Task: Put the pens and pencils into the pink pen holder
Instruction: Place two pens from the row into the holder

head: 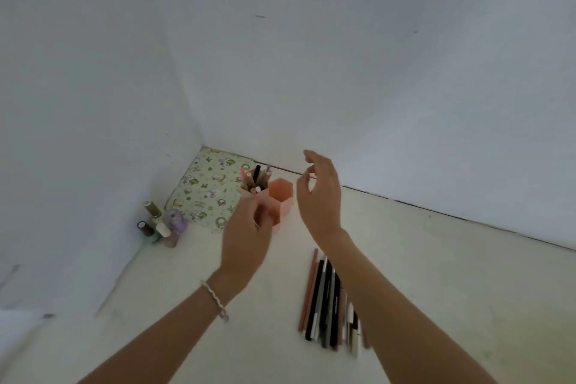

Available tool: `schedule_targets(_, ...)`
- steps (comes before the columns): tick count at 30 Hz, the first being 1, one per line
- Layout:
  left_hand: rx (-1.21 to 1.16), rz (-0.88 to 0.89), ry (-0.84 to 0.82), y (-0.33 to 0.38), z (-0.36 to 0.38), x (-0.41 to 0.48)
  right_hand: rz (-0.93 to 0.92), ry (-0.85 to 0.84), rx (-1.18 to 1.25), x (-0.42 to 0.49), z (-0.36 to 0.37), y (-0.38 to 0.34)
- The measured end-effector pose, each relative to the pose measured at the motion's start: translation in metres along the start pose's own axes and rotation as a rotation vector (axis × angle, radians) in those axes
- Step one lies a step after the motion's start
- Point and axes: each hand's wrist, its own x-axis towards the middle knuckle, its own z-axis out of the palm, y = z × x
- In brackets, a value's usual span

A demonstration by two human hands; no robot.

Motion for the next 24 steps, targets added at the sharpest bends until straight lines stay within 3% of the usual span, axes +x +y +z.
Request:
schedule_targets(3,0.216,-0.25,-0.399,0.0,0.048,-0.025,0.154,0.075,0.054,0.002,-0.04,0.013)
schedule_targets(6,0.464,-0.309,-0.567,-0.001,0.083,-0.045,0.247,0.103,0.022,-0.008,-0.078,0.03)
schedule_targets(11,0.569,-0.329,-0.524,0.002,0.107,-0.064,0.359,0.12,-0.043,-0.039,-0.13,0.057)
schedule_targets(16,0.461,-0.399,-0.48,-0.001,0.109,-0.065,0.454,0.066,-0.082,-0.073,-0.149,0.075)
schedule_targets(21,0.244,-0.327,-0.29,0.015,0.099,-0.051,0.683,-0.255,-0.243,-0.104,-0.146,0.097)
schedule_targets(24,0.13,-0.247,-0.259,0.029,0.093,-0.043,0.759,-0.472,-0.369,-0.12,-0.137,0.101)
